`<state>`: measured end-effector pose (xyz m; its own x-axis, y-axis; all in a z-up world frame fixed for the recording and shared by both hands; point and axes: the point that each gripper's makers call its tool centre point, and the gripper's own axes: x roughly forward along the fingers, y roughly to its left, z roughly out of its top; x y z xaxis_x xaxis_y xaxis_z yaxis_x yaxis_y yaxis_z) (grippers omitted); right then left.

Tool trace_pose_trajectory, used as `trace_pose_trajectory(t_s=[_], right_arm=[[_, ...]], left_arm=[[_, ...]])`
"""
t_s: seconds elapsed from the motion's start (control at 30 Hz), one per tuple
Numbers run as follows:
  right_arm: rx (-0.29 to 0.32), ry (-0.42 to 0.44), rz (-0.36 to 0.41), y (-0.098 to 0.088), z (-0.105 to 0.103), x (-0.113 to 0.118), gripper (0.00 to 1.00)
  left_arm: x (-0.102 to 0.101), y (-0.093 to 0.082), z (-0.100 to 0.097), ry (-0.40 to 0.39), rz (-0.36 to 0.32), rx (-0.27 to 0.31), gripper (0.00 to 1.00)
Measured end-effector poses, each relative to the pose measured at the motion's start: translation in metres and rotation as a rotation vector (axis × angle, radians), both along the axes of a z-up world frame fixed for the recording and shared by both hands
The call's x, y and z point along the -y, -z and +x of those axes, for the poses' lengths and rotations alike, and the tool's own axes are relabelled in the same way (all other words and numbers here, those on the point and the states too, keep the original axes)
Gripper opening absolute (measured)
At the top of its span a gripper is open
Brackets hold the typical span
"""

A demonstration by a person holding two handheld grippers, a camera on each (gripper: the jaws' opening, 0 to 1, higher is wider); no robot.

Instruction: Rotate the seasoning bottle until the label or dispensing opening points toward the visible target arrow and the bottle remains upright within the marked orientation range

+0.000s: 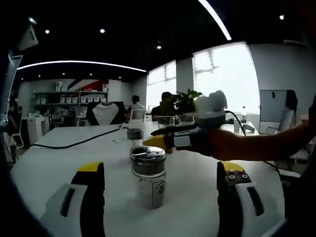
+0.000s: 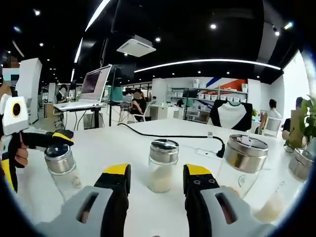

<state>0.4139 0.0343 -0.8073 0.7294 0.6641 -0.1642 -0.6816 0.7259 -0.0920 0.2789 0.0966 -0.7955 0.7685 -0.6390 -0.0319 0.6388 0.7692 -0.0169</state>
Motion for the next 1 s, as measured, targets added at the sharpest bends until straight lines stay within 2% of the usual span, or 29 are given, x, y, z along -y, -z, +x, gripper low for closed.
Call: trace_pose_trajectory(t_s=[0.1,0.33,0.53,0.63,0.67,0.73,0.87,1.0], right_arm=[[0.010,0.008,-0.002,0.000,0.006,-0.003,0.42],[0.031,0.027,0.001,-0.005,0.022,-0.016,0.41],[0.024,0.055,-0.013,-0.004,0.037,-0.025,0.38],[0.016,0.079,-0.048,-0.002,0.045,-0.025,0.36],[0.013,0.076,-0.047,-0.003,0.045,-0.025,0.33],[0.005,0.081,-0.047,-0.004,0.042,-0.025,0.33],[-0.034,0.093,-0.047,-0.005,0.033,-0.016,0.32],[-0.011,0.061,0.049,-0.022,0.006,-0.008,0.32]], left_arm=[[-0.002,-0.005,-0.001,-0.020,0.012,0.021,0.99],[-0.005,-0.004,-0.004,-0.091,0.026,0.030,0.99],[-0.001,0.005,-0.013,-0.108,0.047,0.022,0.98],[0.005,0.005,-0.021,-0.100,0.056,0.025,0.97],[0.006,0.004,-0.024,-0.100,0.063,0.028,0.97],[0.007,0.003,-0.031,-0.103,0.067,0.044,0.96],[0.007,0.006,-0.043,-0.101,0.071,0.036,0.96],[0.010,0.000,-0.054,-0.100,0.060,0.059,0.94]])
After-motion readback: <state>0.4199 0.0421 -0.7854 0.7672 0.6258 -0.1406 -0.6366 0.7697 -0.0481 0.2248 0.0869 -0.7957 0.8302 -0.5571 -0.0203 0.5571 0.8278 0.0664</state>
